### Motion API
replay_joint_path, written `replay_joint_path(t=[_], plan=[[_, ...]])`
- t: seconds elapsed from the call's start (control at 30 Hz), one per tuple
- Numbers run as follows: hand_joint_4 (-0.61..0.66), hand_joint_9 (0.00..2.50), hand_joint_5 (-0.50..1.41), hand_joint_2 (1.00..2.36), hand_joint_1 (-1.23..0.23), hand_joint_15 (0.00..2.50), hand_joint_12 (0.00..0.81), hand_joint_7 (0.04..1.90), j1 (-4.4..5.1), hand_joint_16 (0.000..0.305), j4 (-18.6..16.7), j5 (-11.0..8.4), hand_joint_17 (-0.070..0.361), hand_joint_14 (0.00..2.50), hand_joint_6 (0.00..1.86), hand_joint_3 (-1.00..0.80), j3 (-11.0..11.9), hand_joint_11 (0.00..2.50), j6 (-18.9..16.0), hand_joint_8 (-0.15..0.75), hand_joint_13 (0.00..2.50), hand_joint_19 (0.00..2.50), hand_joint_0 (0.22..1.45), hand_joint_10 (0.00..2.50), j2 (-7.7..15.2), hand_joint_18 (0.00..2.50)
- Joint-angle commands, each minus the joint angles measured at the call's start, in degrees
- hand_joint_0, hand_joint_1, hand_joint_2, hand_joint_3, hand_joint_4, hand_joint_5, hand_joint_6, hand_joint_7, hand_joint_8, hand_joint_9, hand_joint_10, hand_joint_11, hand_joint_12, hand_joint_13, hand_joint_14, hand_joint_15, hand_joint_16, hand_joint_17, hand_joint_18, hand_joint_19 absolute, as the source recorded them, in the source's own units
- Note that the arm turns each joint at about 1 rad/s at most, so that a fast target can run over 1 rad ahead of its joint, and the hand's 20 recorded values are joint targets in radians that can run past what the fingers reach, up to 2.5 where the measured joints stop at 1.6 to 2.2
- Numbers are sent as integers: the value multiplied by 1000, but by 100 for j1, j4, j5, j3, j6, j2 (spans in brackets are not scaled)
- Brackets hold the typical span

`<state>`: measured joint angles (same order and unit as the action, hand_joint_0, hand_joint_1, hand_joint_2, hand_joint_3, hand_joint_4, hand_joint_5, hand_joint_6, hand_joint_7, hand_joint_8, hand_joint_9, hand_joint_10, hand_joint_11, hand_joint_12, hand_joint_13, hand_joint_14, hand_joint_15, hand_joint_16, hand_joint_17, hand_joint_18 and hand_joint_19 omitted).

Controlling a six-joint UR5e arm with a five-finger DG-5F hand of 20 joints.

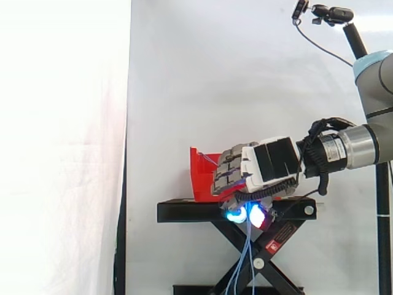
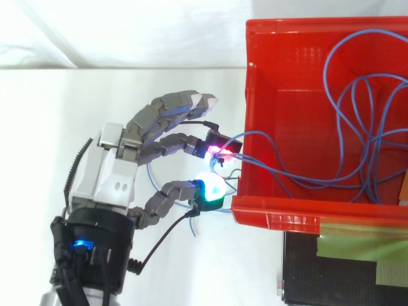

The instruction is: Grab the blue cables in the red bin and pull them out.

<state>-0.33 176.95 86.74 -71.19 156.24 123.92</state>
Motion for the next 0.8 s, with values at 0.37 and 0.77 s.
replay_joint_path(t=[0.37,0.77], plan=[[-10,717,950,1000,-969,466,296,821,-11,43,-12,1,96,20,0,-1000,9,439,-20,180,730,573,819,18,0,562],[-28,749,963,1000,-890,469,291,800,-11,42,-12,1,94,20,146,-1000,18,453,-20,174,754,583,845,19,0,576]])
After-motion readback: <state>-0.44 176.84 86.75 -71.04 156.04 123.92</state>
